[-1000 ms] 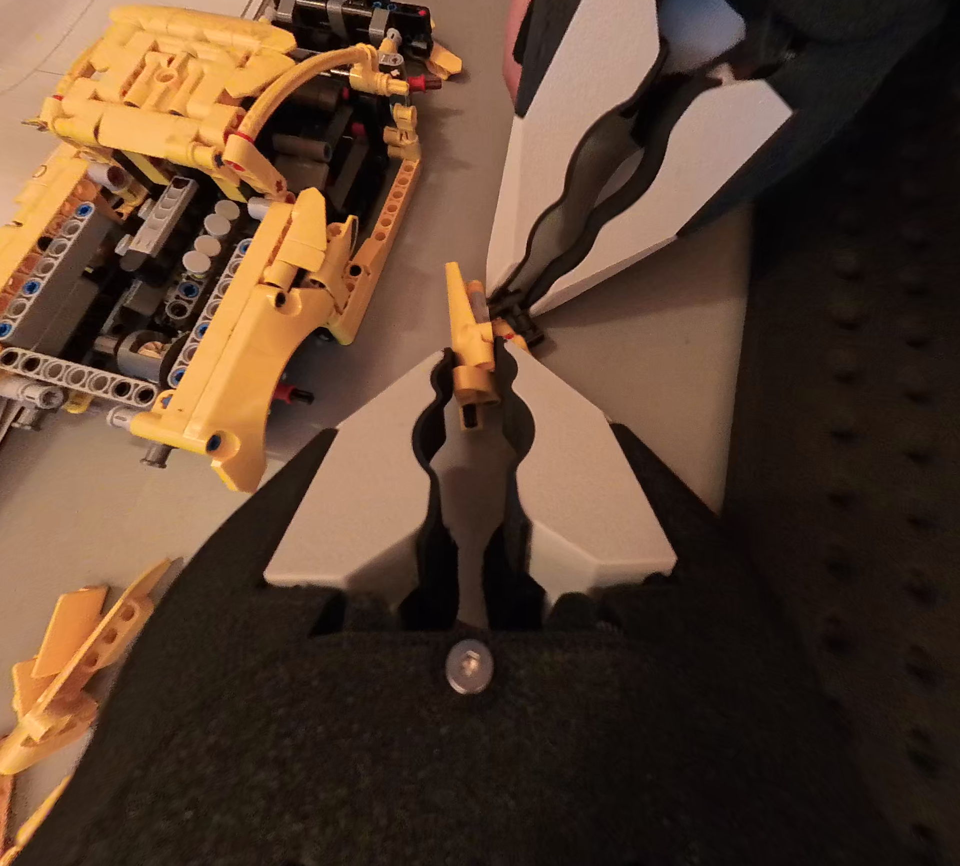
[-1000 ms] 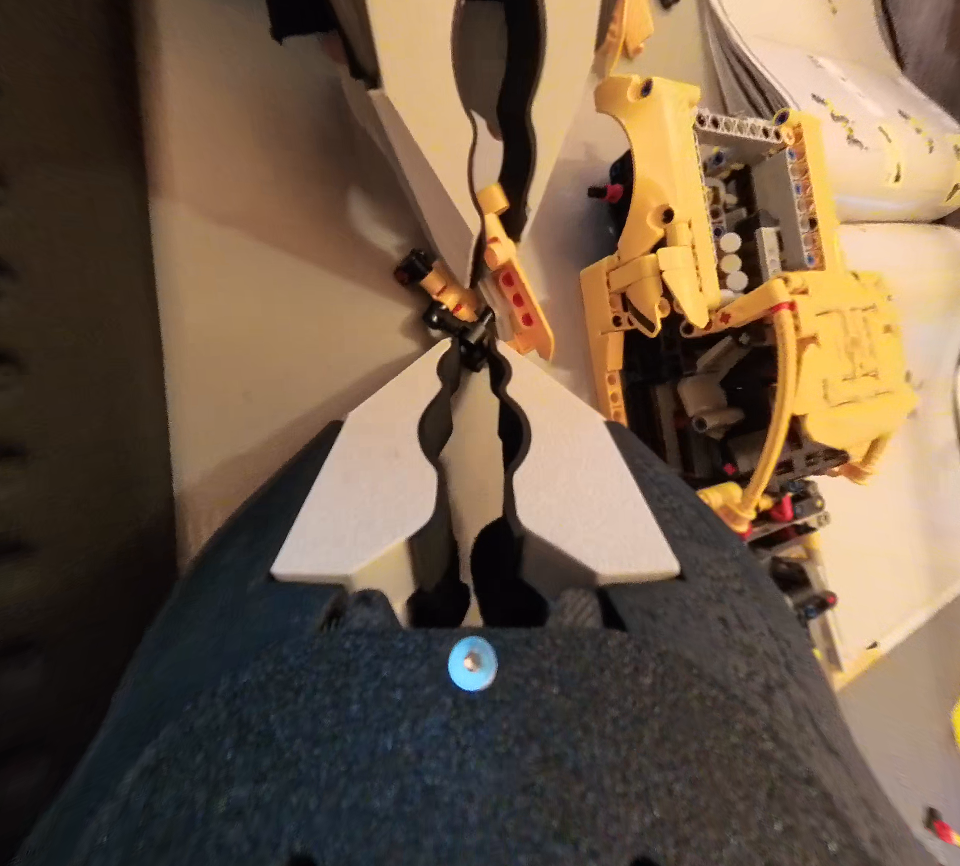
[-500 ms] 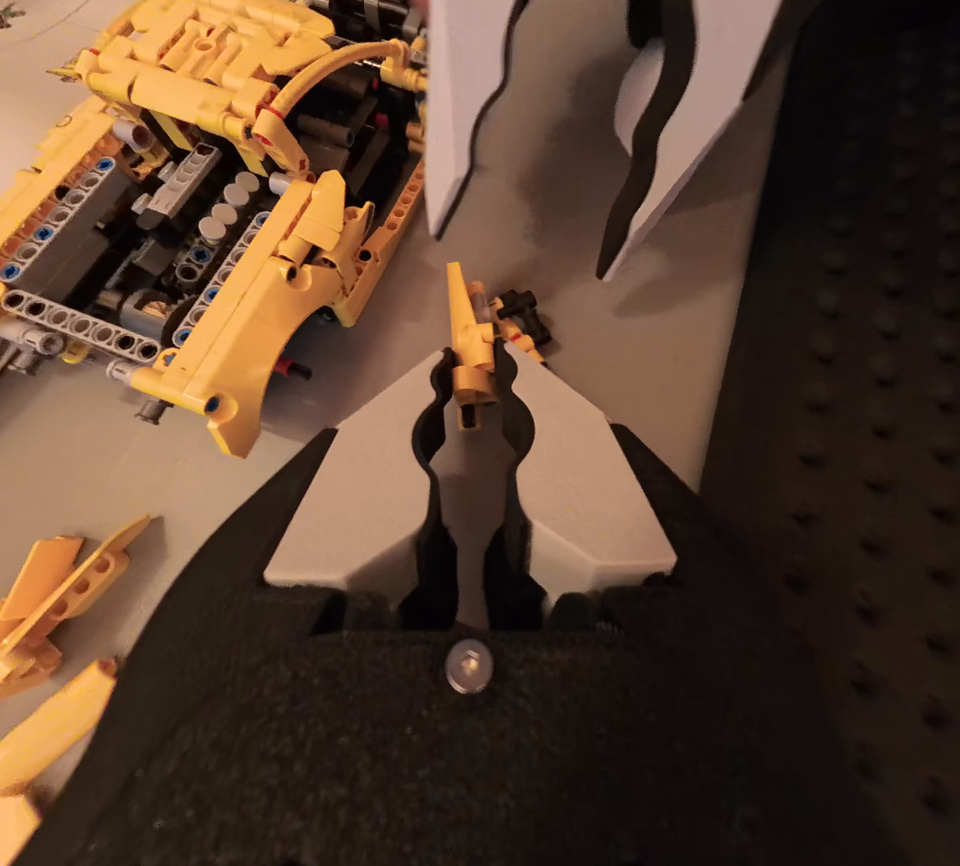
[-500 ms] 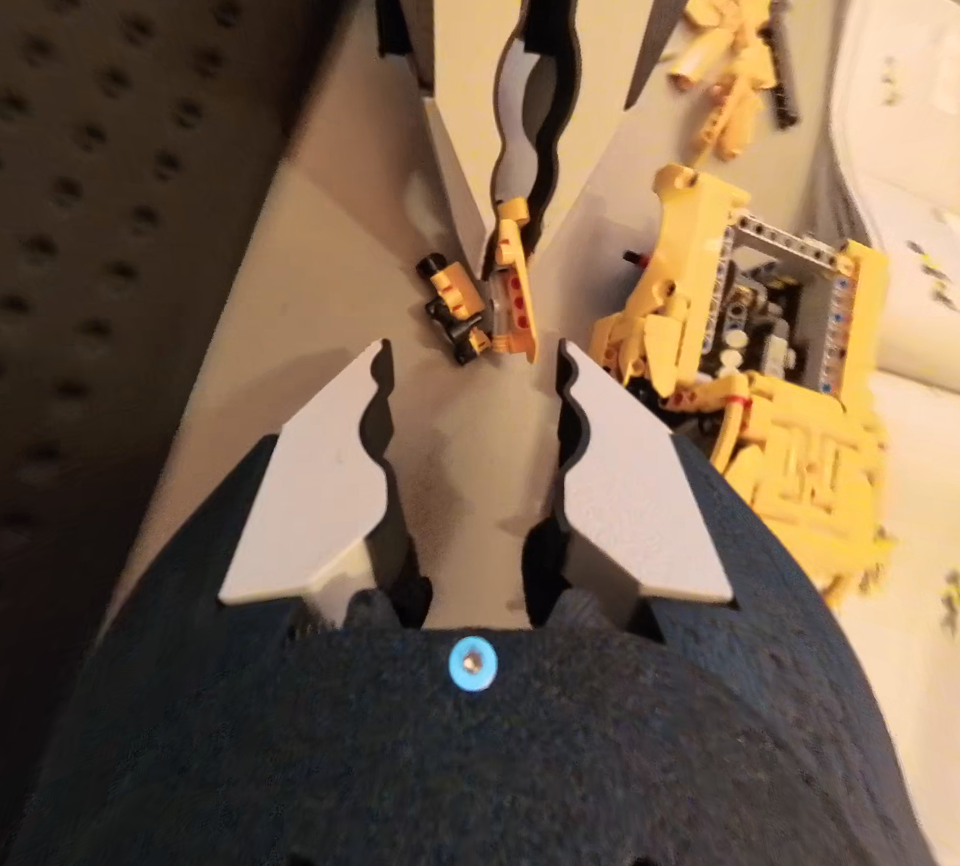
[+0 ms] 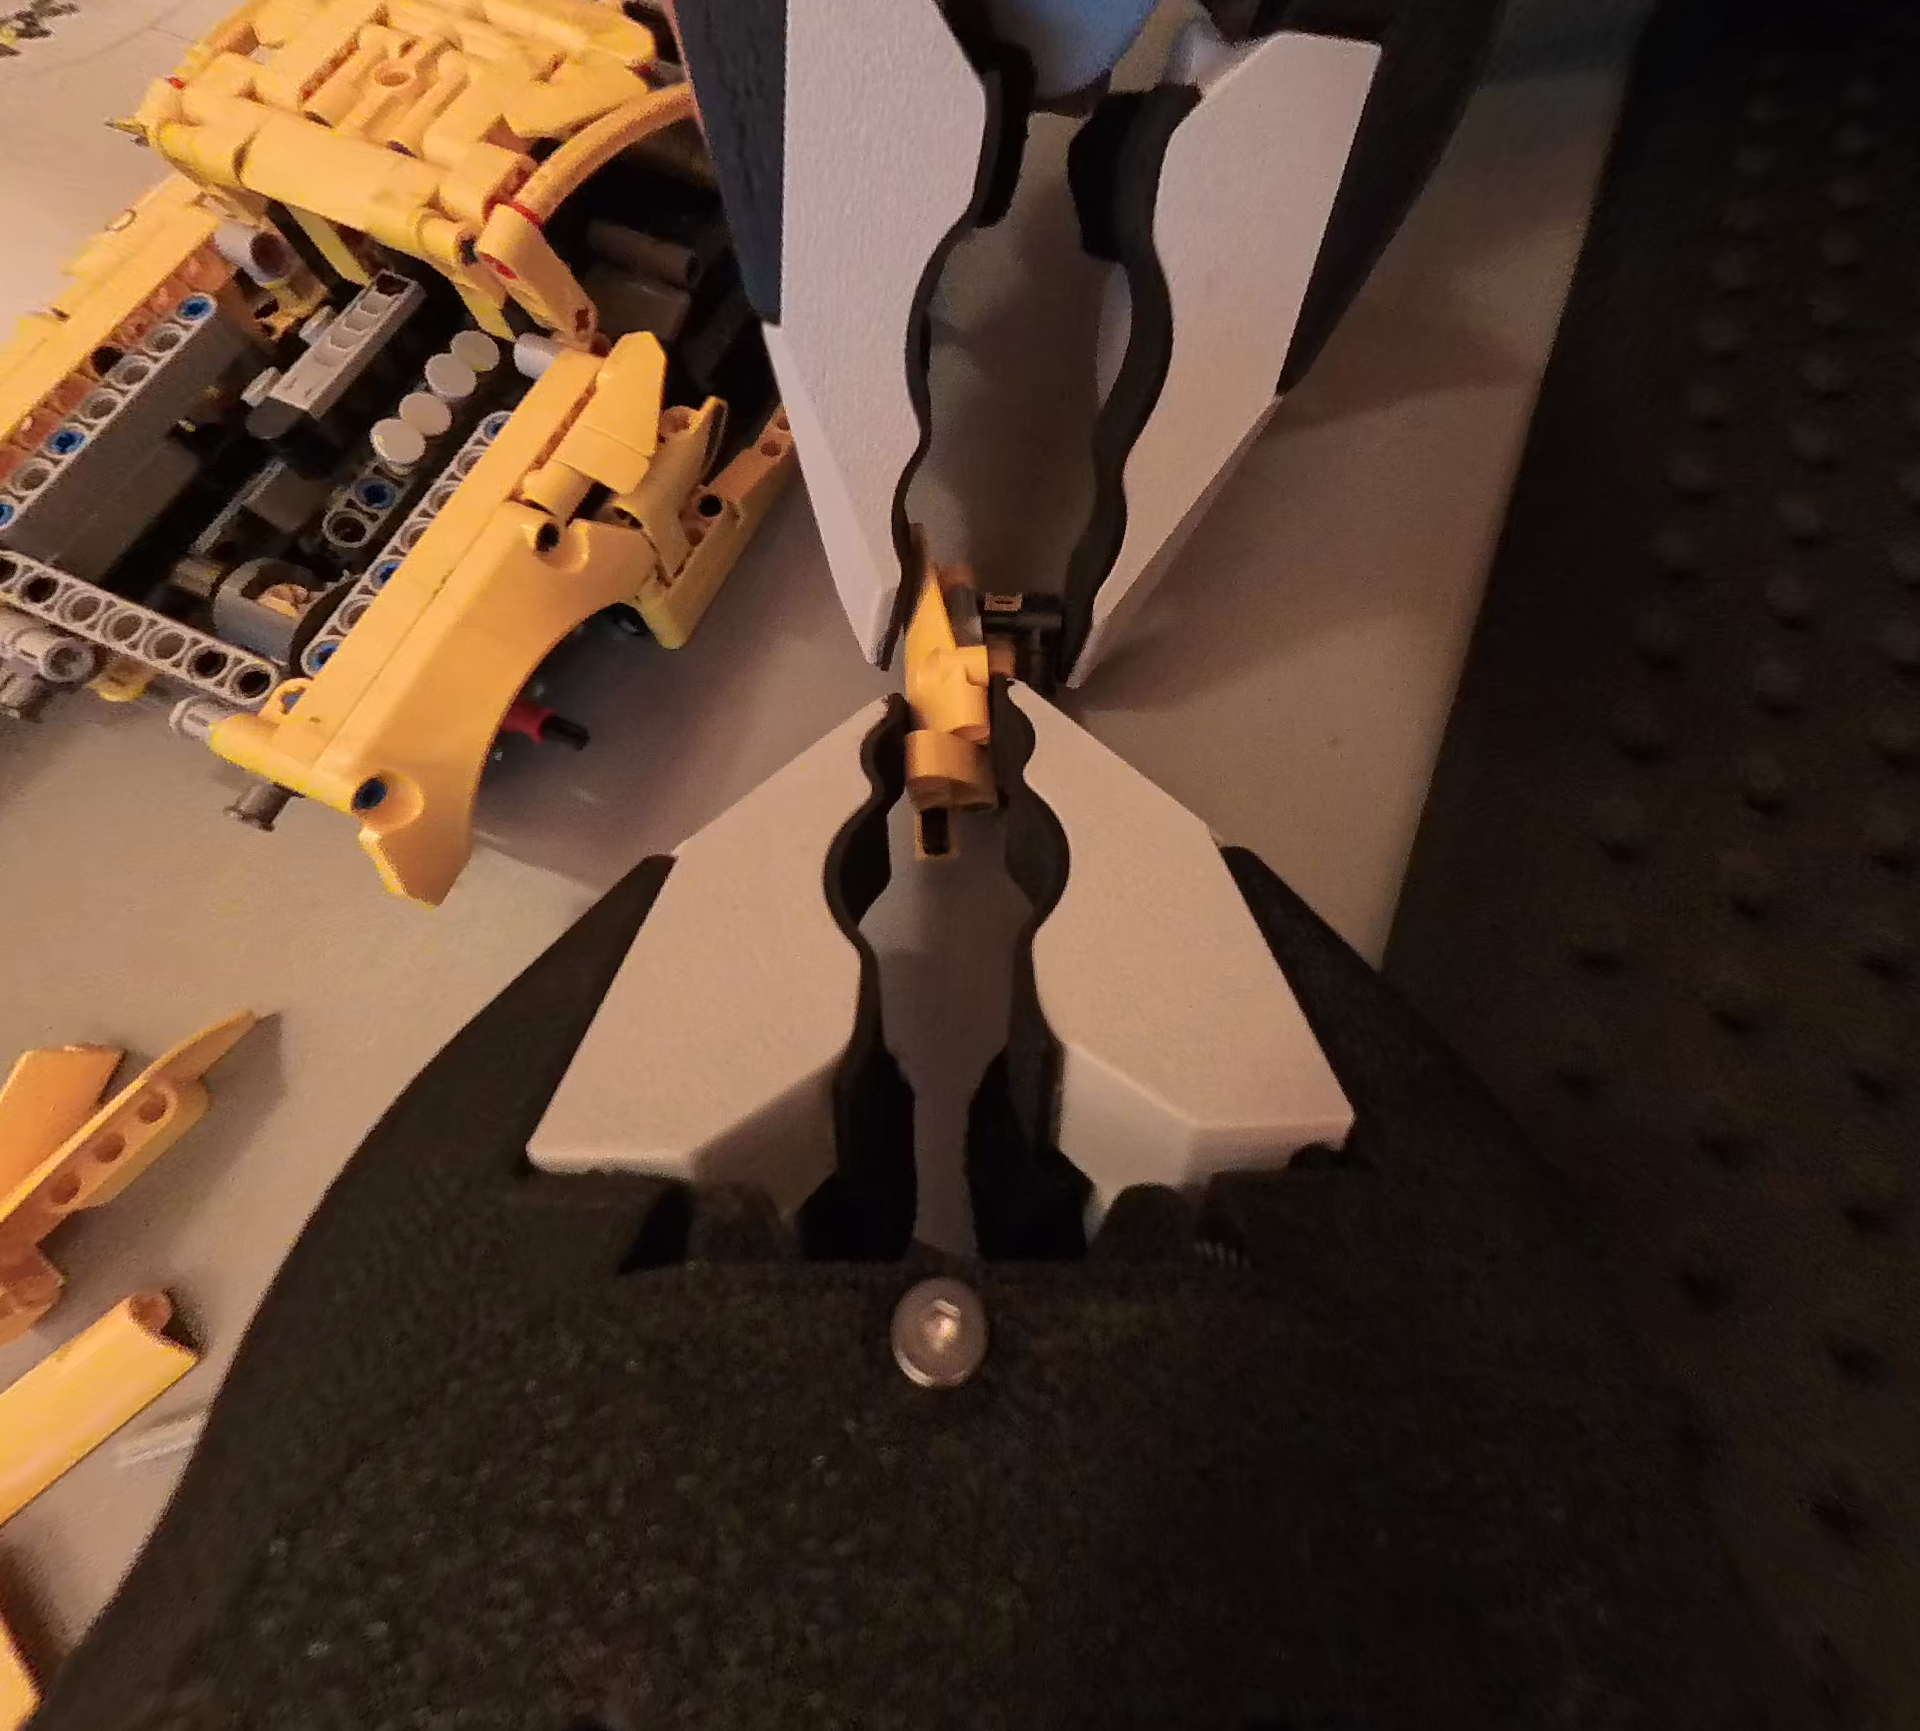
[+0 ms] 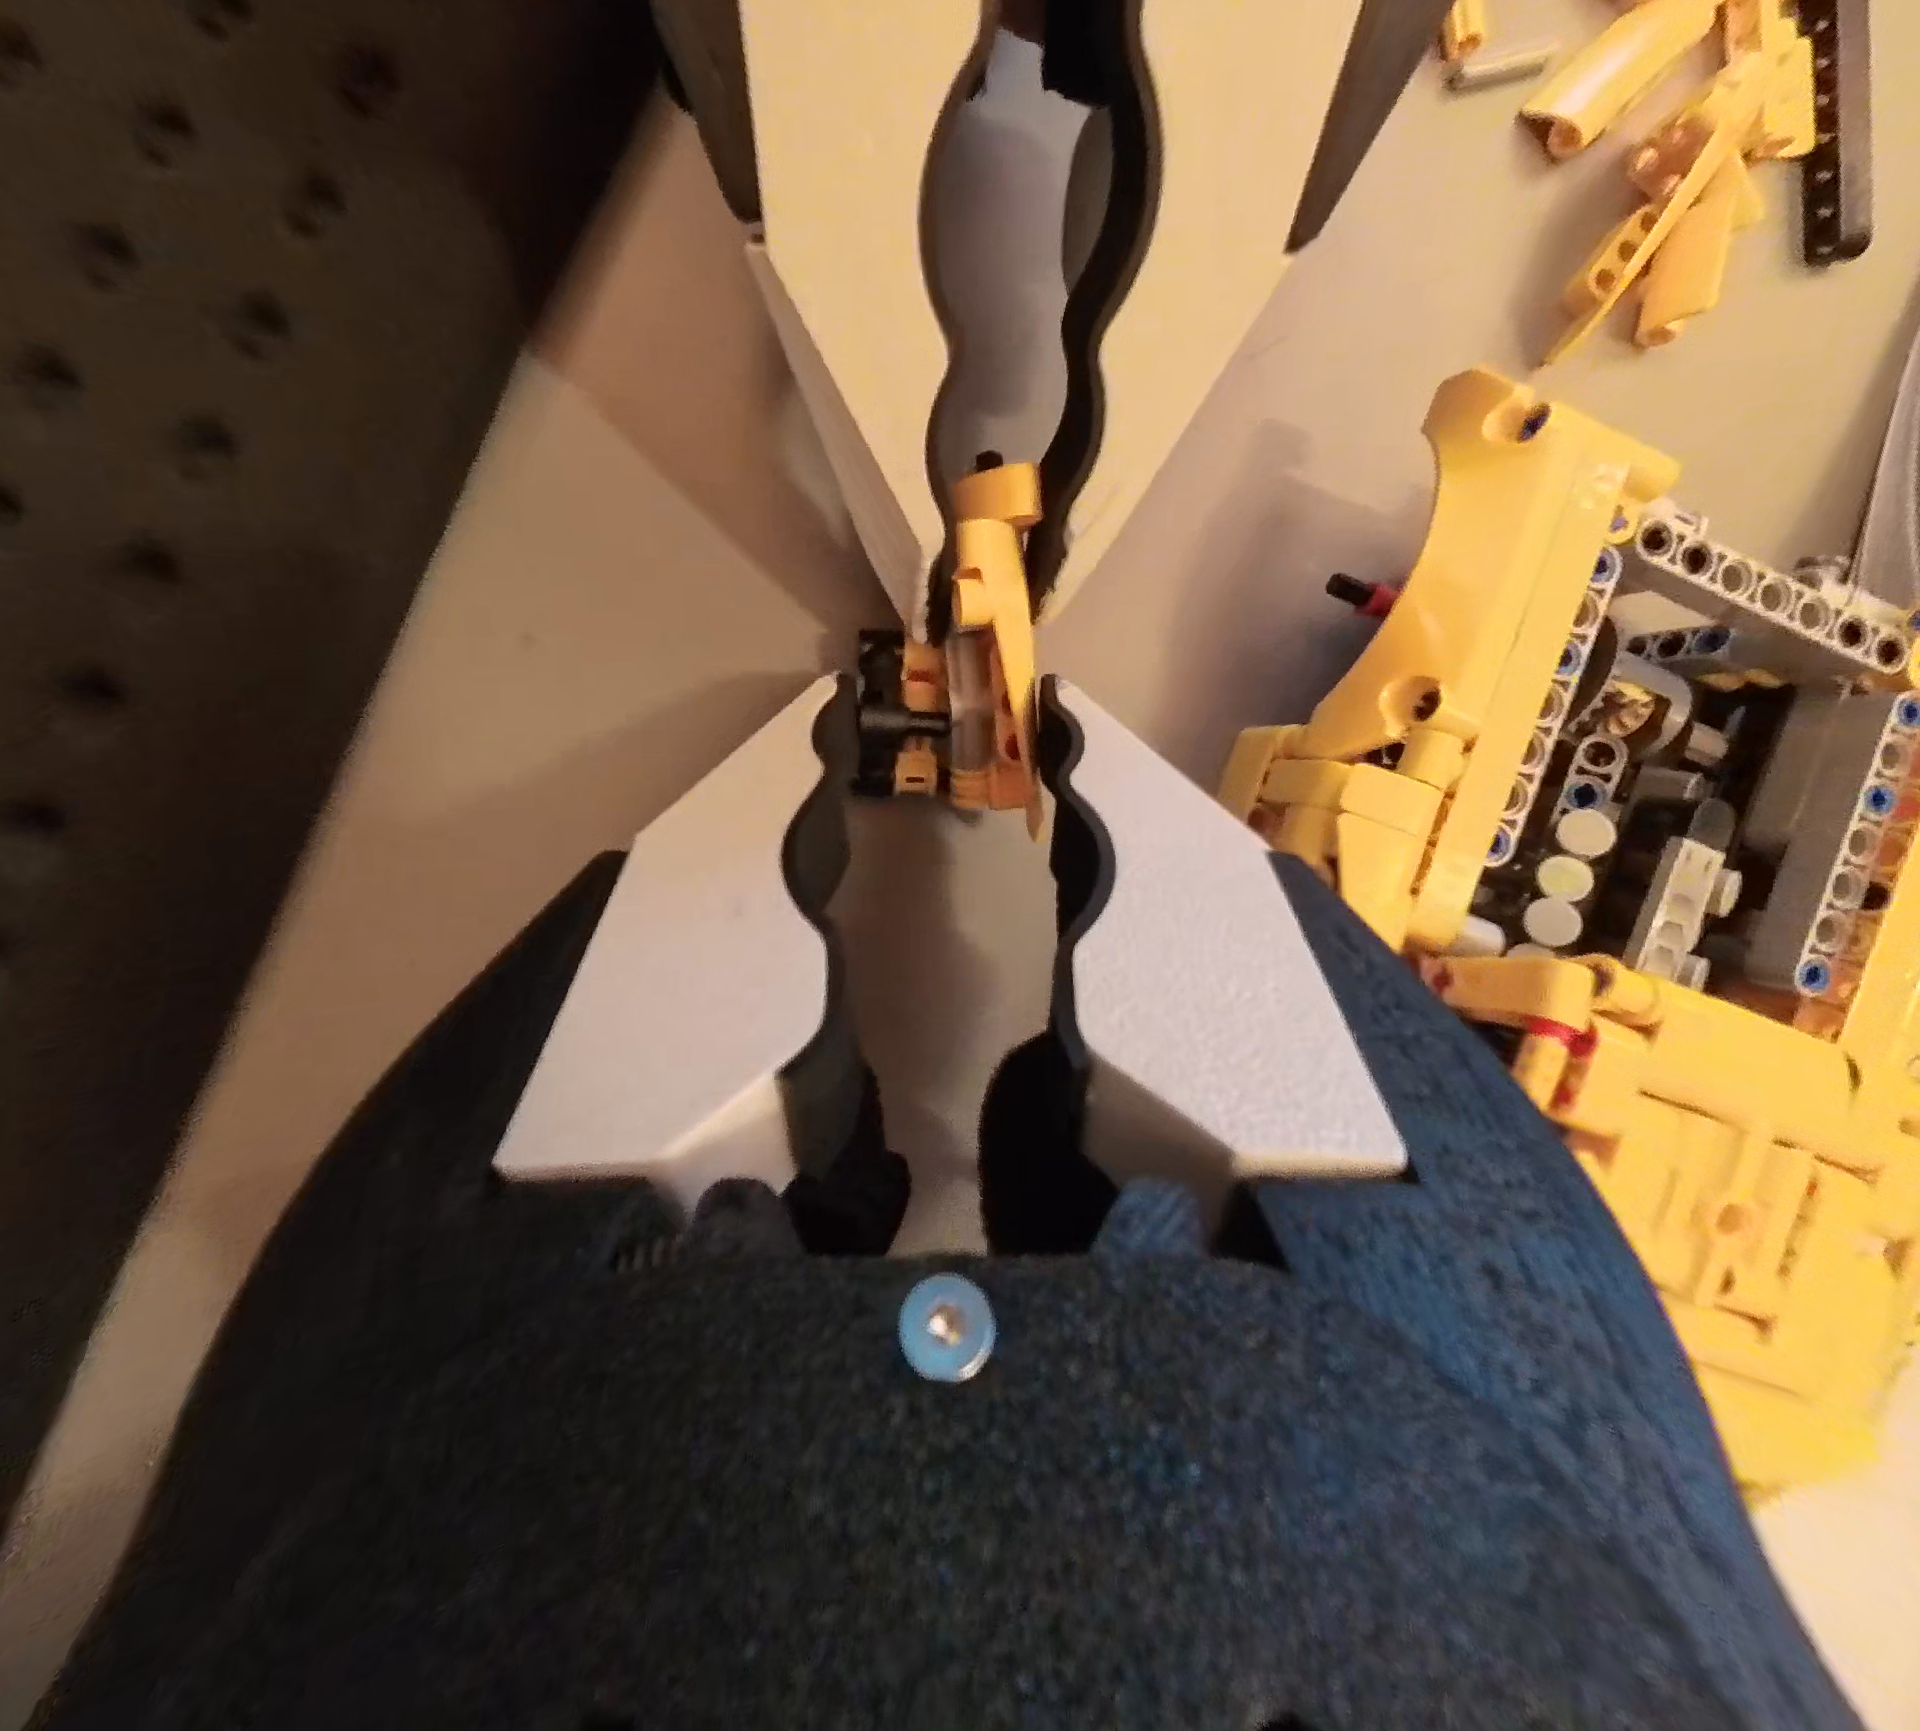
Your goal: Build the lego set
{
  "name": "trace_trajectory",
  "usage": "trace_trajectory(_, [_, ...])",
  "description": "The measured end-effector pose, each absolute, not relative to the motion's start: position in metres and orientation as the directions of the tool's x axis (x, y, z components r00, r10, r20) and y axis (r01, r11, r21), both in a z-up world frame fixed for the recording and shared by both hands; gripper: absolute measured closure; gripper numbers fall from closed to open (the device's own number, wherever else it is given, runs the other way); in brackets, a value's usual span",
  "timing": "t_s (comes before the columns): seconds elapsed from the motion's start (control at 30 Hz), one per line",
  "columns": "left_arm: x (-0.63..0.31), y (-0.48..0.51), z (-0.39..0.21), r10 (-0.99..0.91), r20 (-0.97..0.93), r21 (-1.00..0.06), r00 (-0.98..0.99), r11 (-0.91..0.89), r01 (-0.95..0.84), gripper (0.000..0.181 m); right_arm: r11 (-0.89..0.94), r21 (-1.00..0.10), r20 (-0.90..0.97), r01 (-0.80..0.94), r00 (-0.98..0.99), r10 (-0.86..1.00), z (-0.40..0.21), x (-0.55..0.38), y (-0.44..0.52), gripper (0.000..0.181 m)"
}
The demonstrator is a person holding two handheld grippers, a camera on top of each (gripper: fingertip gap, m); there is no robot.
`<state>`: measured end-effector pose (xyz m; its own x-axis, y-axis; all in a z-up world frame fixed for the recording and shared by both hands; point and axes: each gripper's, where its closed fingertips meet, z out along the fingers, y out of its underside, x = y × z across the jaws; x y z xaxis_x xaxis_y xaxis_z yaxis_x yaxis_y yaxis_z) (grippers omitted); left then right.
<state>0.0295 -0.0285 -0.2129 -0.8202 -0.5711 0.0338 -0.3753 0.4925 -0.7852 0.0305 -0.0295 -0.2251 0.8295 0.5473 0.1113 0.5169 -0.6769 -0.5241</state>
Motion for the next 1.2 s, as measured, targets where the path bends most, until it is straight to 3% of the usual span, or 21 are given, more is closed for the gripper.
trace_trajectory(0.27, [0.0309, -0.0328, -0.2138, -0.521, 0.003, -0.786, -0.853, 0.526, -0.324, 0.166, -0.656, -0.574, 0.122, 0.491, 0.843, 0.524, -0.2225, 0.0311, -0.0325, 0.141])
trace_trajectory(0.77, [0.0252, -0.0347, -0.2163, -0.426, 0.044, -0.8, -0.904, 0.527, -0.288, 0.166, -0.644, -0.597, 0.057, 0.478, 0.826, 0.561, -0.2318, 0.0249, -0.0373, 0.15])
trace_trajectory(0.97, [0.0282, -0.0342, -0.2165, -0.456, 0.089, -0.791, -0.885, 0.507, -0.341, 0.166, -0.7, -0.583, -0.022, 0.413, 0.853, 0.521, -0.232, 0.0267, -0.0371, 0.15])
trace_trajectory(1.2, [0.0276, -0.0344, -0.2164, -0.467, 0.058, -0.788, -0.882, 0.521, -0.328, 0.166, -0.684, -0.585, 0.021, 0.437, 0.851, 0.525, -0.2303, 0.0263, -0.0357, 0.148])
